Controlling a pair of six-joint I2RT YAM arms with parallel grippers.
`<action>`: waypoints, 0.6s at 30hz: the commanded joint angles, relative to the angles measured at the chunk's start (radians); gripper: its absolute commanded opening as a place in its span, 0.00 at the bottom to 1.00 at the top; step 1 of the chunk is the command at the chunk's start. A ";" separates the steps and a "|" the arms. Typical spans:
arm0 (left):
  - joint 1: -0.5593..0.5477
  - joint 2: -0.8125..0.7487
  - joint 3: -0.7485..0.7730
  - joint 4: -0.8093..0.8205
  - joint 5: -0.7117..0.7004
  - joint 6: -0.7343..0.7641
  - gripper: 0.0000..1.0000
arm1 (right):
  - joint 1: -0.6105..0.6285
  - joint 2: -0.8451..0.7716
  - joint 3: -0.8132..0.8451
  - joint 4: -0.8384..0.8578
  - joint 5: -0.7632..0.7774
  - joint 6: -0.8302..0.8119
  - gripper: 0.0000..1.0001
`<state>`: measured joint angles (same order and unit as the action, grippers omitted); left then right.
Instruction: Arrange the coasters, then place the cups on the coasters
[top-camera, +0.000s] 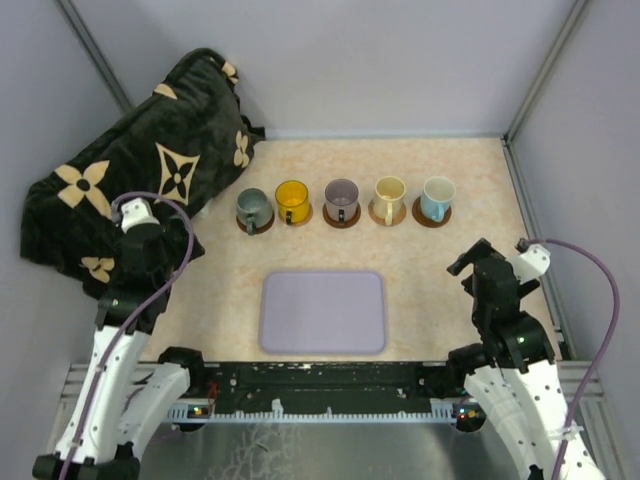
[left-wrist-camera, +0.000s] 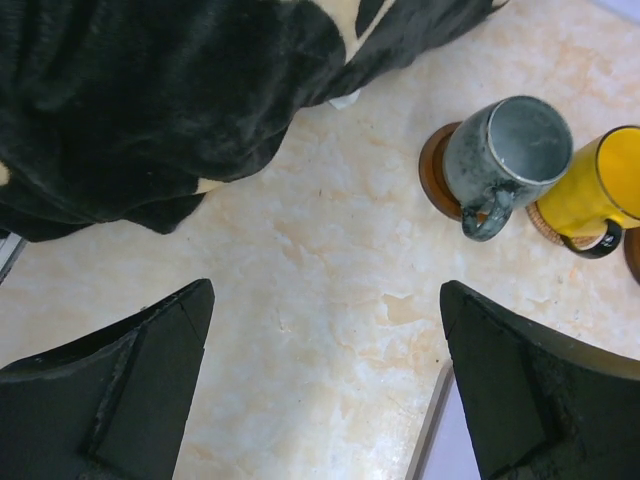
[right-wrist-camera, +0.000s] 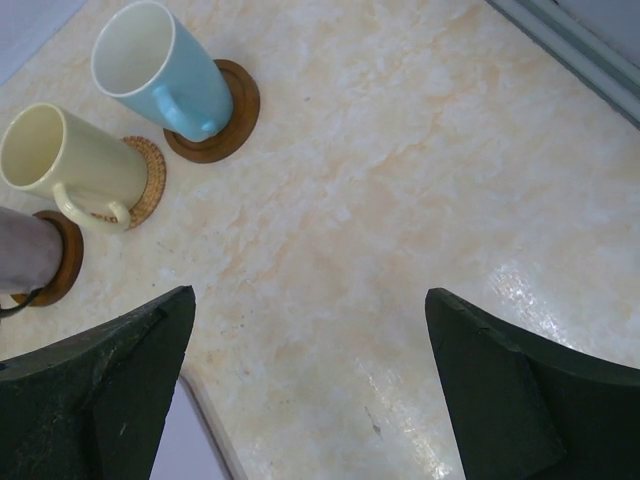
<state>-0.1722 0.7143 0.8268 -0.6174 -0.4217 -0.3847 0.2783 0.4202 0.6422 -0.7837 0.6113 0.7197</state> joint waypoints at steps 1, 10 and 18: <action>0.004 -0.109 0.009 -0.101 -0.019 -0.044 1.00 | -0.006 -0.052 0.068 -0.077 0.045 0.020 0.99; 0.003 -0.318 0.018 -0.105 0.034 -0.072 1.00 | -0.005 -0.077 0.076 -0.076 0.035 0.017 0.99; 0.003 -0.324 0.050 -0.122 0.023 -0.078 1.00 | -0.006 -0.077 0.071 -0.046 0.028 0.009 0.99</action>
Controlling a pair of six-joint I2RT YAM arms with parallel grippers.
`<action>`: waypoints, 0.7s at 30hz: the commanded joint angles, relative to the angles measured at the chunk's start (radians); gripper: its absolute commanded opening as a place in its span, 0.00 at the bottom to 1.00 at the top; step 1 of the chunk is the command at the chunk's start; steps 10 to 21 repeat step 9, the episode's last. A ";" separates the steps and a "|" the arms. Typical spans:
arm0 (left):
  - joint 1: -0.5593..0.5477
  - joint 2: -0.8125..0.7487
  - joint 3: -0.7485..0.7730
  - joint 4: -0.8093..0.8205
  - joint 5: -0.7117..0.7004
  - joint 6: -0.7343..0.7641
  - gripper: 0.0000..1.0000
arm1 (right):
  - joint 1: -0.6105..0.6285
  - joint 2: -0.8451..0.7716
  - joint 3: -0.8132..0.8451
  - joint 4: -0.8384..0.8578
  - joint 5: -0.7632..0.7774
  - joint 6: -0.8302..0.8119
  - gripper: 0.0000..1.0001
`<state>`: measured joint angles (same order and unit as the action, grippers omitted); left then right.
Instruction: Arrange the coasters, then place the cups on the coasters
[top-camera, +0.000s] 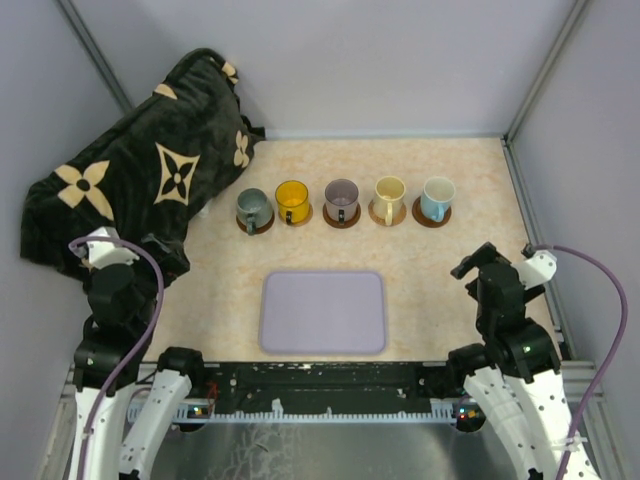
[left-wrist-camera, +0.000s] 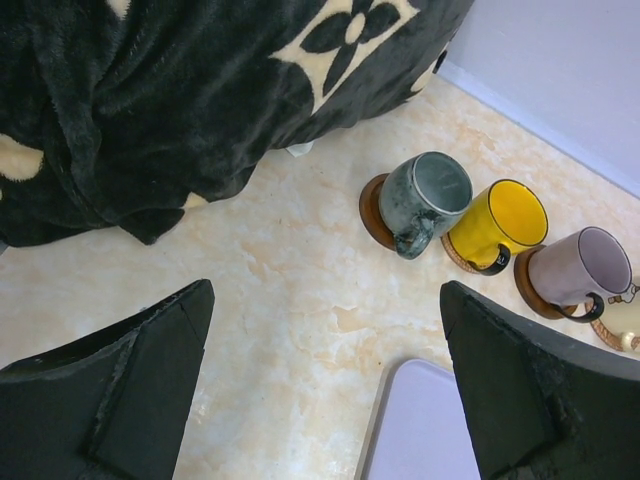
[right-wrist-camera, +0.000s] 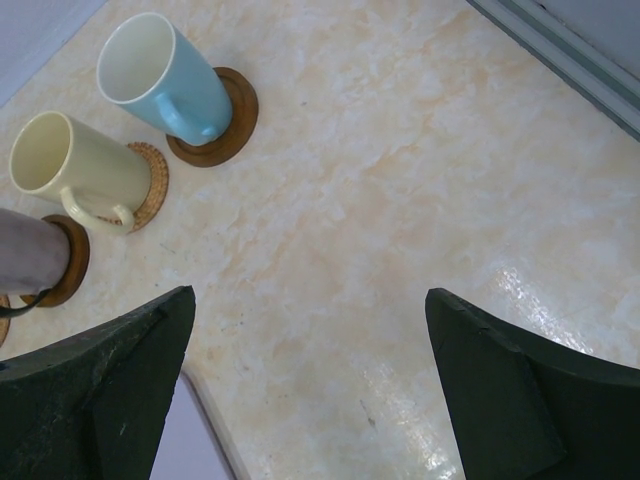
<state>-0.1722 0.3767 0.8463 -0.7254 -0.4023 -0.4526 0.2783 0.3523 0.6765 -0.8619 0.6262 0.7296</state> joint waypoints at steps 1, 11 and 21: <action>0.003 0.019 0.030 -0.014 0.006 -0.017 1.00 | -0.005 -0.009 0.037 0.036 0.011 -0.002 0.99; 0.003 0.030 0.000 -0.002 -0.001 -0.042 0.99 | -0.005 -0.006 0.024 0.050 0.006 -0.012 0.99; 0.003 0.030 0.000 -0.002 -0.001 -0.042 0.99 | -0.005 -0.006 0.024 0.050 0.006 -0.012 0.99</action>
